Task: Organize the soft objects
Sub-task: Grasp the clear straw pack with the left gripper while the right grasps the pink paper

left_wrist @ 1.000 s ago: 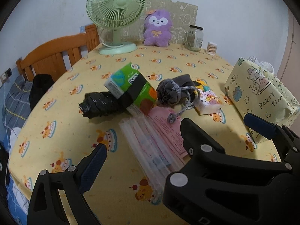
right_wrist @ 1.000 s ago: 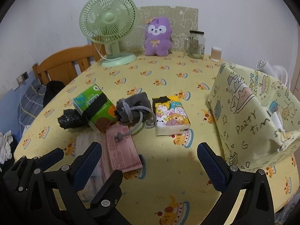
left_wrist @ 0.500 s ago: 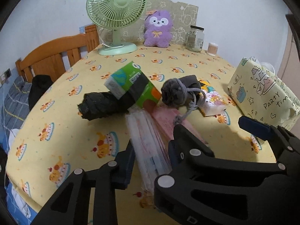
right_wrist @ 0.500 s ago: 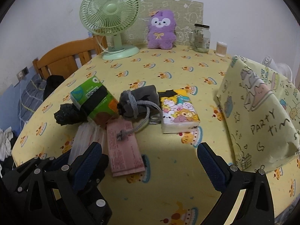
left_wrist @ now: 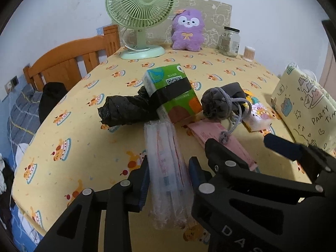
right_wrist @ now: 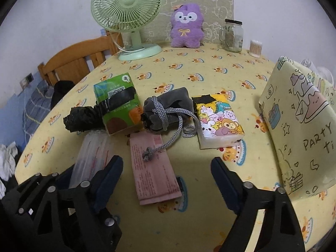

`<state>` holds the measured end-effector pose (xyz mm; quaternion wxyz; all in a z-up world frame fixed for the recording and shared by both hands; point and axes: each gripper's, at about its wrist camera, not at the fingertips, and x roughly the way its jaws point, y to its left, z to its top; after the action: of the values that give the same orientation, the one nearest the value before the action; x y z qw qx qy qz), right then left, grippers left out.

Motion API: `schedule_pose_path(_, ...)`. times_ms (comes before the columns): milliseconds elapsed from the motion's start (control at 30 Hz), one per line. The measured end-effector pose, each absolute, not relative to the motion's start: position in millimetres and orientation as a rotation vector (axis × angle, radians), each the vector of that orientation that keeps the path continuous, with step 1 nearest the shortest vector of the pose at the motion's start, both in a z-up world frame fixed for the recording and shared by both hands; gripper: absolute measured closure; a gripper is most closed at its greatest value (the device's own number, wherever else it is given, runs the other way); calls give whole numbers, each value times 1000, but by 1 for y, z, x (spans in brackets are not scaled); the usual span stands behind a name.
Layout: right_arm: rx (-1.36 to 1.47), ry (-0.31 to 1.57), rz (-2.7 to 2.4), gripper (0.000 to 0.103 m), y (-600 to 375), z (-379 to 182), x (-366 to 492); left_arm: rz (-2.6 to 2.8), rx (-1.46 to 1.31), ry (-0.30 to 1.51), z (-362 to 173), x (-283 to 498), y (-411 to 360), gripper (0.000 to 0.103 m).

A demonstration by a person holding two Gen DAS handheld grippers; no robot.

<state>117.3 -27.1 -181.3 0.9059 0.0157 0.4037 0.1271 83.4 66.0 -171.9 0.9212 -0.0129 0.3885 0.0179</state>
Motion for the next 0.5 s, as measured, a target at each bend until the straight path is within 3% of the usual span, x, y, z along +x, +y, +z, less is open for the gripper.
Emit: schedule_pose_path(500, 20, 869, 285, 39, -17, -187, 124, 14, 28, 810, -169, 83, 70, 60)
